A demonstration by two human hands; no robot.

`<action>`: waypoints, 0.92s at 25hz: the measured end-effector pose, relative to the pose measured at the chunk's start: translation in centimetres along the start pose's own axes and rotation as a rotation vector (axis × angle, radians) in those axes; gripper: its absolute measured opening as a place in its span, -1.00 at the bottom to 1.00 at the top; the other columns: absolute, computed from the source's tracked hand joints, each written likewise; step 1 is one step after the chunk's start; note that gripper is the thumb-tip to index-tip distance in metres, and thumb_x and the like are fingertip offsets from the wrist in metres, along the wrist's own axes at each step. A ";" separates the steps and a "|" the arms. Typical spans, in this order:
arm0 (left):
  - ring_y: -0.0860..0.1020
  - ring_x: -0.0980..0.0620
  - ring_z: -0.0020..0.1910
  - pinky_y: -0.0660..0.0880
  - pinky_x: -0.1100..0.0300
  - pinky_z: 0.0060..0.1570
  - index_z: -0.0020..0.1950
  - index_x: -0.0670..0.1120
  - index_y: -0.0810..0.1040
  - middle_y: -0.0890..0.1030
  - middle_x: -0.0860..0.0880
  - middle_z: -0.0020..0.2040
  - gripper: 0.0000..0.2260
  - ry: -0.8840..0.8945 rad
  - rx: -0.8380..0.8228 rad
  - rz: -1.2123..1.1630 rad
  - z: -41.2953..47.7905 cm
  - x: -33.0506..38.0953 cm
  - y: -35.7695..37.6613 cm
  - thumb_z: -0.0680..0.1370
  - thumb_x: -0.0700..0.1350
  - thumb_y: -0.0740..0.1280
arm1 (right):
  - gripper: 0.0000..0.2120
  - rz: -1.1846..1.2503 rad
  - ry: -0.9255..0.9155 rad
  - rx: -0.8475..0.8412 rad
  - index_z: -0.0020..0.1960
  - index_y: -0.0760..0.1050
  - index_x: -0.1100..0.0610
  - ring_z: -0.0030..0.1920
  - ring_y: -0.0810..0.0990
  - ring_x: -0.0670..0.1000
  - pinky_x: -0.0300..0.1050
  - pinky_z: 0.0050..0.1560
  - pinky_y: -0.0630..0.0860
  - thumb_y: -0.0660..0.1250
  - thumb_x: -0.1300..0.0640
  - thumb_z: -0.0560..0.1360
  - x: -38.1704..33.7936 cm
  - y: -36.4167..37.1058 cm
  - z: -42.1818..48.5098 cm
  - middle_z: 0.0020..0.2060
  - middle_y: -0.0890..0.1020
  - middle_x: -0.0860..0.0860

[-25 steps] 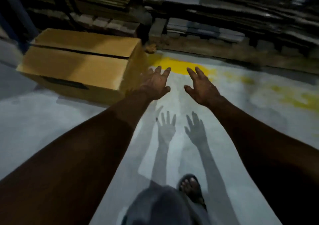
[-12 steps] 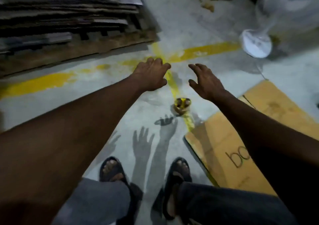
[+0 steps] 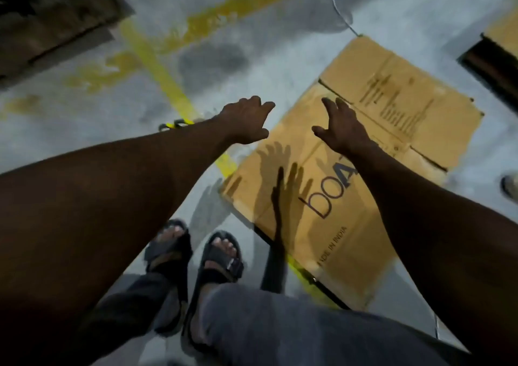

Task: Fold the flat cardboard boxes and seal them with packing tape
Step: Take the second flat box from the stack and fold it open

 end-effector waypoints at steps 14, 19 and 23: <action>0.38 -0.28 0.27 0.37 0.01 0.16 0.40 -0.18 0.24 0.27 -0.28 0.34 -0.40 -0.551 -0.232 -0.330 8.4 -4.0 20.6 0.50 0.09 0.36 | -0.10 -0.171 0.121 -0.213 0.58 -0.03 0.01 0.53 -0.03 0.37 0.43 0.40 0.13 0.37 -0.26 0.45 7.4 19.4 -0.1 0.57 -0.05 0.21; 0.48 -0.22 0.13 0.41 0.04 -0.06 0.26 -0.18 0.35 0.48 -0.22 0.16 -0.46 -0.376 -0.099 -0.399 8.6 -3.1 17.6 0.45 0.10 0.42 | -0.13 -0.078 0.189 -0.209 0.55 0.01 0.00 0.51 0.01 0.38 0.41 0.40 0.20 0.43 -0.15 0.43 6.9 18.8 0.6 0.55 0.01 0.20; 0.55 -0.16 0.04 0.39 0.14 -0.13 0.17 -0.10 0.42 0.57 -0.15 0.07 -0.60 -0.146 0.032 -0.550 6.6 0.5 14.2 0.43 0.00 0.46 | -0.13 0.009 0.138 -0.084 0.59 -0.07 0.01 0.41 0.23 0.36 0.31 0.27 0.38 0.41 -0.03 0.48 5.4 14.0 1.3 0.54 0.04 0.22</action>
Point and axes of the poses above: each hand's wrist, its own z-axis towards the middle knuckle, its own y-axis out of the palm, x = y × z, the point moved 8 cm from there along z, towards the middle knuckle
